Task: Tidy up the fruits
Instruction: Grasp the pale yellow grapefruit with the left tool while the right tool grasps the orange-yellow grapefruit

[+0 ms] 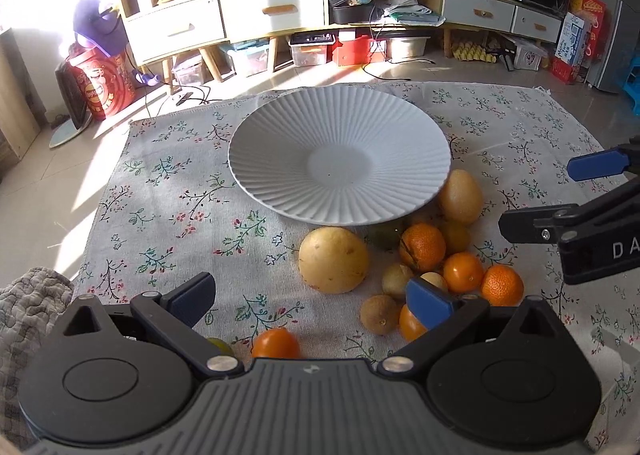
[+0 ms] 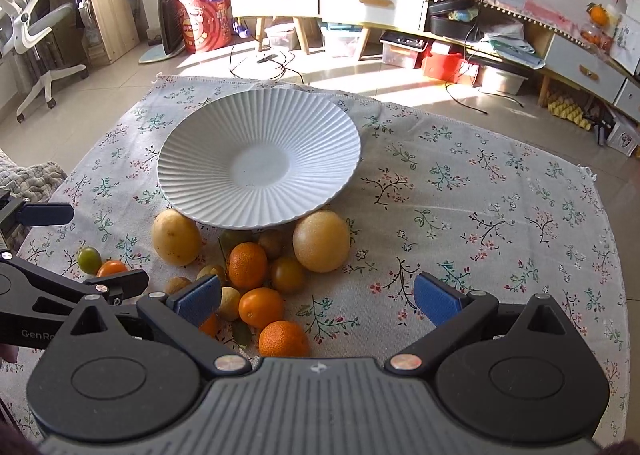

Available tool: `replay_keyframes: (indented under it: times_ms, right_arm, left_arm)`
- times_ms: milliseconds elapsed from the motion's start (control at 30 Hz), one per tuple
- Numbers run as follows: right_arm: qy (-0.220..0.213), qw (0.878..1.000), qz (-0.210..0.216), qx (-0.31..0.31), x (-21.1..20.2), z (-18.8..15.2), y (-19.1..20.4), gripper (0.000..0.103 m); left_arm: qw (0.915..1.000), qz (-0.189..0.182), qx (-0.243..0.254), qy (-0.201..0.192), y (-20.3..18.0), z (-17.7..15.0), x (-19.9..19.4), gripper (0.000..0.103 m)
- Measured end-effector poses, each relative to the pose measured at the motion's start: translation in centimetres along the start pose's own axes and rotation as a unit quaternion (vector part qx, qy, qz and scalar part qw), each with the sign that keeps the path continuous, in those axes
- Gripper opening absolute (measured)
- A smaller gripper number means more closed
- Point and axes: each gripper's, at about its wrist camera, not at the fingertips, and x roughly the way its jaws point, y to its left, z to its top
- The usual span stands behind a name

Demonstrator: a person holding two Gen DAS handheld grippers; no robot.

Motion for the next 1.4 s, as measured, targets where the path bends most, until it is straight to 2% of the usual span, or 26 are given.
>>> replay_keyframes:
  times_ms: [100, 233, 333, 500, 600, 667, 800, 933, 1100, 1167, 1300, 1400]
  right_arm:
    - [-0.016, 1.0, 0.007, 0.01, 0.6, -0.4, -0.8, 0.102]
    - [-0.008, 1.0, 0.013, 0.02, 1.7, -0.3, -1.9, 0.103]
    - [-0.004, 0.999, 0.038, 0.033, 2.5, 0.0, -2.7, 0.103]
    - [-0.005, 0.998, 0.055, 0.034, 3.9, -0.1, -2.6, 0.101]
    - [-0.016, 0.997, 0.068, 0.031, 4.4, 0.0, -2.4, 0.096]
    - [-0.02, 0.997, 0.071, 0.026, 4.8, 0.1, -2.1, 0.092]
    - [-0.016, 0.997, 0.064, 0.028, 5.7, 0.4, -1.8, 0.076]
    - [-0.006, 0.997, 0.062, 0.038, 6.7, 0.4, -1.8, 0.067]
    - [-0.007, 0.996, 0.073, 0.057, 6.9, 0.4, -2.0, 0.062]
    - [-0.008, 0.995, 0.077, 0.063, 6.8, 0.4, -2.1, 0.057]
    - [-0.006, 0.995, 0.065, 0.07, 6.8, 0.3, -2.3, 0.044]
    - [-0.006, 0.994, 0.069, 0.079, 6.8, 0.3, -2.5, 0.044]
  left_arm:
    - [0.9997, -0.017, -0.009, -0.017, 0.3, -0.4, 0.6, 0.095]
    - [0.9974, -0.053, -0.049, 0.0, 1.4, -0.4, 1.9, 0.095]
    - [0.9943, -0.076, -0.074, 0.002, 2.1, -0.3, 2.5, 0.095]
    - [0.9929, -0.081, -0.087, -0.008, 2.4, 0.0, 2.9, 0.094]
    - [0.9922, -0.091, -0.084, -0.014, 2.3, 0.2, 3.1, 0.089]
    - [0.993, -0.09, -0.074, -0.015, 2.0, 0.3, 3.2, 0.078]
    - [0.9938, -0.09, -0.063, -0.017, 1.6, 0.2, 3.8, 0.07]
    - [0.9935, -0.095, -0.062, -0.009, 1.5, 0.3, 4.3, 0.062]
    - [0.994, -0.092, -0.06, 0.001, 1.3, 0.1, 4.8, 0.053]
    - [0.994, -0.088, -0.064, 0.004, 1.5, 0.1, 5.0, 0.045]
    - [0.9933, -0.091, -0.071, 0.004, 1.7, 0.1, 4.9, 0.044]
    - [0.9938, -0.088, -0.068, 0.002, 1.5, 0.0, 4.8, 0.044]
